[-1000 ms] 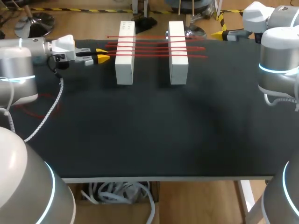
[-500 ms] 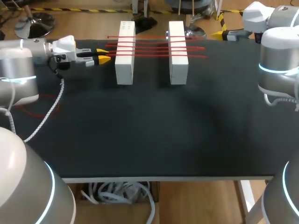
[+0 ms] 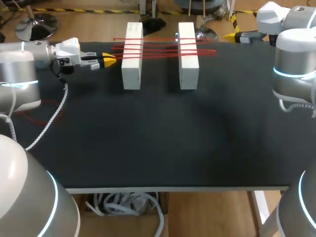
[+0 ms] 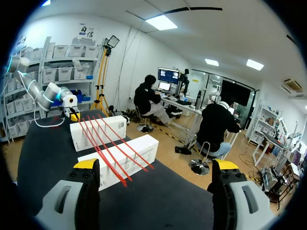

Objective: Grab the tape and strap the tape.

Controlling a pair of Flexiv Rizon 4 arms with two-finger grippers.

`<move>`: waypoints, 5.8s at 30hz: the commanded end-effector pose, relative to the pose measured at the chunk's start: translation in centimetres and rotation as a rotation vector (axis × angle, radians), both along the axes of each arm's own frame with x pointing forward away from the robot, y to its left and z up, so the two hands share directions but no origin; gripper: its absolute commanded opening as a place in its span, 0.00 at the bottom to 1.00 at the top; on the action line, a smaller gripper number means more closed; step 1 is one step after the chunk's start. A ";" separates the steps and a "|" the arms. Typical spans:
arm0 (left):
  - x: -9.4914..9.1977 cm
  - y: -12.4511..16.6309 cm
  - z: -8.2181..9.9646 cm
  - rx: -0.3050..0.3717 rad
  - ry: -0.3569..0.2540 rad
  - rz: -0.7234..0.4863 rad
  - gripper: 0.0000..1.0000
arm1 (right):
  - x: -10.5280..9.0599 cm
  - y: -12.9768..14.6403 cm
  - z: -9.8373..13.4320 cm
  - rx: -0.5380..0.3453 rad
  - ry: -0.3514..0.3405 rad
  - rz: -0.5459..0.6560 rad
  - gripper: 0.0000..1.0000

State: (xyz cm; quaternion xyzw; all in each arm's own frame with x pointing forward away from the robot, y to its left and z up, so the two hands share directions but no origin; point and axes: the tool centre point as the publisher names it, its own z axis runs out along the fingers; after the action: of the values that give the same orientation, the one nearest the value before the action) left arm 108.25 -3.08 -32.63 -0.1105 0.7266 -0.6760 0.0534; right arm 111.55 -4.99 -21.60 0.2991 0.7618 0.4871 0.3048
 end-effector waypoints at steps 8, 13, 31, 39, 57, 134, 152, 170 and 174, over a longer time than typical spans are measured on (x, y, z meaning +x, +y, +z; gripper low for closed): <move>-0.6 0.3 0.8 -0.003 -0.017 -0.033 0.00 | 0.0 -0.1 0.1 -0.001 0.003 0.002 1.00; -1.4 0.2 1.9 -0.022 -0.023 -0.036 0.00 | 0.0 -0.1 0.1 -0.001 0.003 0.002 1.00; -6.2 -2.6 7.3 -0.309 0.062 -0.043 0.00 | 0.0 -0.1 0.1 -0.001 0.003 0.002 1.00; -7.6 -3.4 9.5 -0.417 0.066 -0.058 0.00 | 0.0 -0.1 0.1 -0.001 0.003 0.002 1.00; -8.6 -3.6 14.5 -0.555 0.077 -0.055 0.00 | 0.0 -0.1 0.1 -0.001 0.003 0.002 1.00; -8.9 -1.9 22.4 -0.698 -0.044 -0.044 0.00 | 0.0 -0.1 0.1 -0.001 0.003 0.002 1.00; -8.9 -1.9 22.4 -0.698 -0.044 -0.044 0.00 | -3.6 -0.8 1.2 0.343 0.044 -0.175 1.00; -8.9 -1.9 22.4 -0.698 -0.044 -0.044 0.00 | -13.0 3.5 5.5 0.522 -0.031 -0.352 1.00; -8.9 -1.9 22.4 -0.698 -0.044 -0.044 0.00 | -14.7 4.4 6.1 0.648 0.003 -0.396 1.00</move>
State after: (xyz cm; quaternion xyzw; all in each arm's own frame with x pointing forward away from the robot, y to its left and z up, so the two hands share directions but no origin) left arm 99.31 -5.03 -10.18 -0.0926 0.4533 -0.8864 0.0130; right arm 98.57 -0.82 -15.33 0.5180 0.5548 0.6005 0.2513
